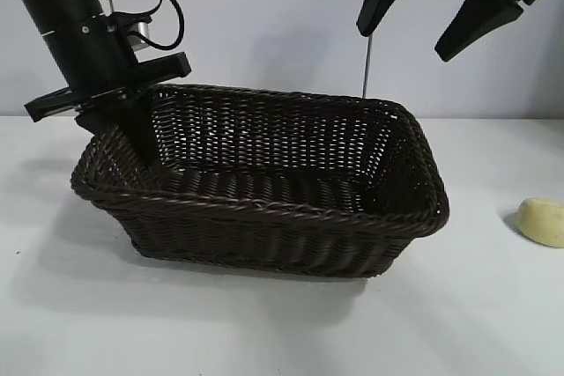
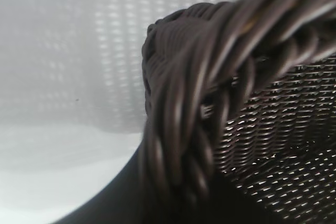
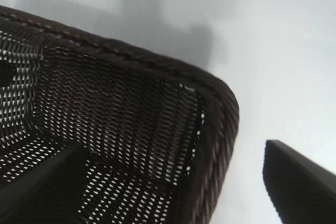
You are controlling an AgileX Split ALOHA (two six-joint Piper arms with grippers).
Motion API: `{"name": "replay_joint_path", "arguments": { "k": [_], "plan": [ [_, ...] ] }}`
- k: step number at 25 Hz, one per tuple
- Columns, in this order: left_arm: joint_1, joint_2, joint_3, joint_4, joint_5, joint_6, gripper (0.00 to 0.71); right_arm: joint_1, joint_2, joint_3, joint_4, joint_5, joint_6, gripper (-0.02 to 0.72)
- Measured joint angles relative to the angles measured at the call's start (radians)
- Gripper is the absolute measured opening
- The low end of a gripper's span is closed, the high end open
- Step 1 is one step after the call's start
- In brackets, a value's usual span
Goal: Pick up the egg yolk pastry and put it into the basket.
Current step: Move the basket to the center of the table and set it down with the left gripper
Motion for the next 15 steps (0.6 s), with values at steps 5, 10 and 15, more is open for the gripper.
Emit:
{"name": "replay_joint_path", "arguments": {
  "k": [5, 10, 15],
  "plan": [
    [-0.001, 0.053, -0.02, -0.039, -0.035, 0.002, 0.099, 0.0, 0.0, 0.0, 0.0, 0.0, 0.0, 0.654],
    [-0.001, 0.071, -0.02, -0.035, -0.066, 0.002, 0.099, 0.0, 0.0, 0.0, 0.0, 0.0, 0.0, 0.654],
    [-0.001, 0.071, -0.021, -0.029, -0.086, 0.002, 0.106, 0.0, 0.0, 0.0, 0.0, 0.0, 0.001, 0.654]
  ]
}}
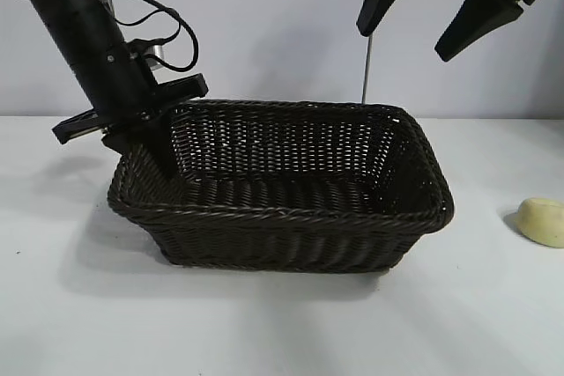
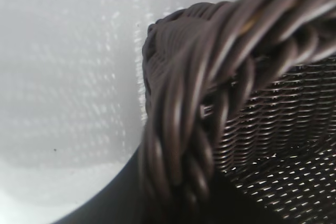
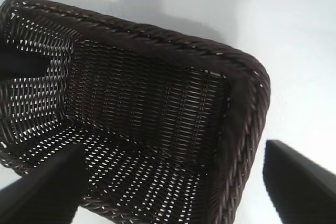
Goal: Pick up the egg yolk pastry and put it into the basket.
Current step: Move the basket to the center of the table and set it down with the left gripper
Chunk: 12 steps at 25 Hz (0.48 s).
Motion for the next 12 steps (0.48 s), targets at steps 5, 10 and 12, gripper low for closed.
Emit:
{"name": "replay_joint_path", "arguments": {
  "k": [5, 10, 12],
  "plan": [
    [0.0, 0.0, -0.001, 0.0, 0.0, 0.0, 0.302, 0.0, 0.0, 0.0, 0.0, 0.001, 0.0, 0.654],
    [0.0, -0.001, -0.005, 0.017, -0.001, 0.0, 0.464, 0.0, 0.0, 0.0, 0.0, 0.001, 0.0, 0.654],
    [0.0, -0.007, -0.005, 0.038, 0.002, 0.0, 0.477, 0.0, 0.0, 0.0, 0.0, 0.001, 0.0, 0.654]
  ]
}}
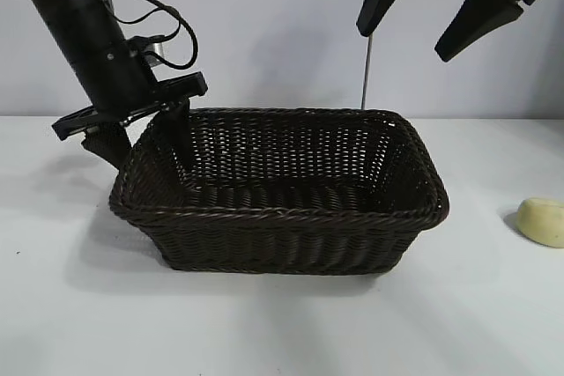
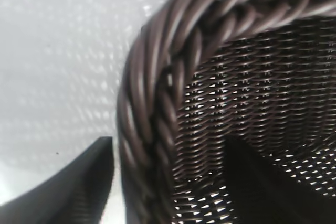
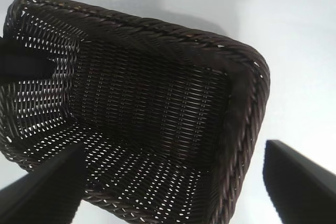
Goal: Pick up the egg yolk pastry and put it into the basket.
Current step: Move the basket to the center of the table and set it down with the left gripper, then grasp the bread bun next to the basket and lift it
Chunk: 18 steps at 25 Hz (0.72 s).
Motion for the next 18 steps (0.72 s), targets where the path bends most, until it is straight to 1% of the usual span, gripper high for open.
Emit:
{"name": "replay_joint_path", "arguments": {
  "k": [4, 10, 15, 18],
  "plan": [
    [0.0, -0.047, 0.0, 0.046, 0.032, 0.0, 0.484, 0.0, 0.0, 0.0, 0.0, 0.0, 0.0, 0.654],
    [0.0, -0.195, 0.0, 0.079, 0.078, 0.0, 0.485, 0.0, 0.0, 0.0, 0.0, 0.0, 0.0, 0.654],
    [0.0, -0.318, 0.007, 0.065, 0.102, 0.01, 0.485, 0.0, 0.0, 0.0, 0.001, 0.0, 0.0, 0.654],
    [0.0, -0.393, 0.068, 0.015, 0.076, 0.035, 0.485, 0.0, 0.0, 0.0, 0.001, 0.0, 0.0, 0.654]
  ]
}}
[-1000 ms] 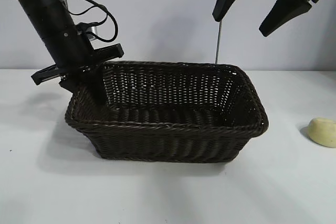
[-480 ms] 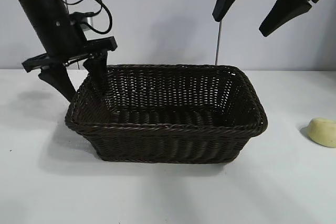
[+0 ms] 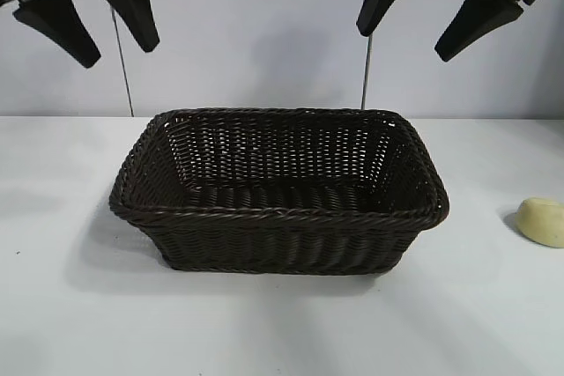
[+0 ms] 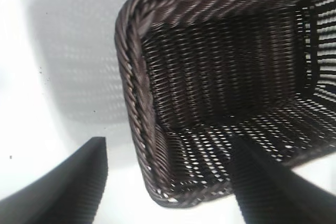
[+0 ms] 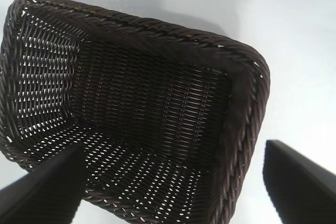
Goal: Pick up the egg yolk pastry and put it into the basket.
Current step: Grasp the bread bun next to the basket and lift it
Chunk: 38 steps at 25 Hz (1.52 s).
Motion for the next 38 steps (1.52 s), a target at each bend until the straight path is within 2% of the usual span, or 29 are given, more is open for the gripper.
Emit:
{"name": "replay_joint_path", "arguments": {
  "k": [5, 8, 22, 27, 33, 38],
  "plan": [
    [0.0, -0.085, 0.187, -0.098, -0.158, 0.015, 0.485, 0.0, 0.0, 0.0, 0.0, -0.012, 0.0, 0.654],
    [0.0, -0.074, 0.224, -0.117, -0.188, 0.016, 0.485, 0.0, 0.0, 0.0, 0.0, -0.023, 0.0, 0.654],
    [0.0, -0.03, 0.229, -0.192, -0.244, 0.017, 0.485, 0.0, 0.0, 0.0, -0.001, -0.013, 0.0, 0.654],
    [0.0, -0.021, 0.229, -0.199, -0.248, 0.017, 0.485, -0.008, 0.003, 0.0, -0.02, -0.002, 0.0, 0.654],
    [0.0, -0.021, 0.229, -0.2, -0.251, 0.017, 0.485, -0.091, 0.061, 0.0, -0.025, 0.011, 0.0, 0.654],
    [0.0, -0.021, 0.229, -0.203, -0.251, 0.017, 0.485, -0.167, 0.075, 0.0, -0.095, 0.049, 0.0, 0.654]
  ]
}}
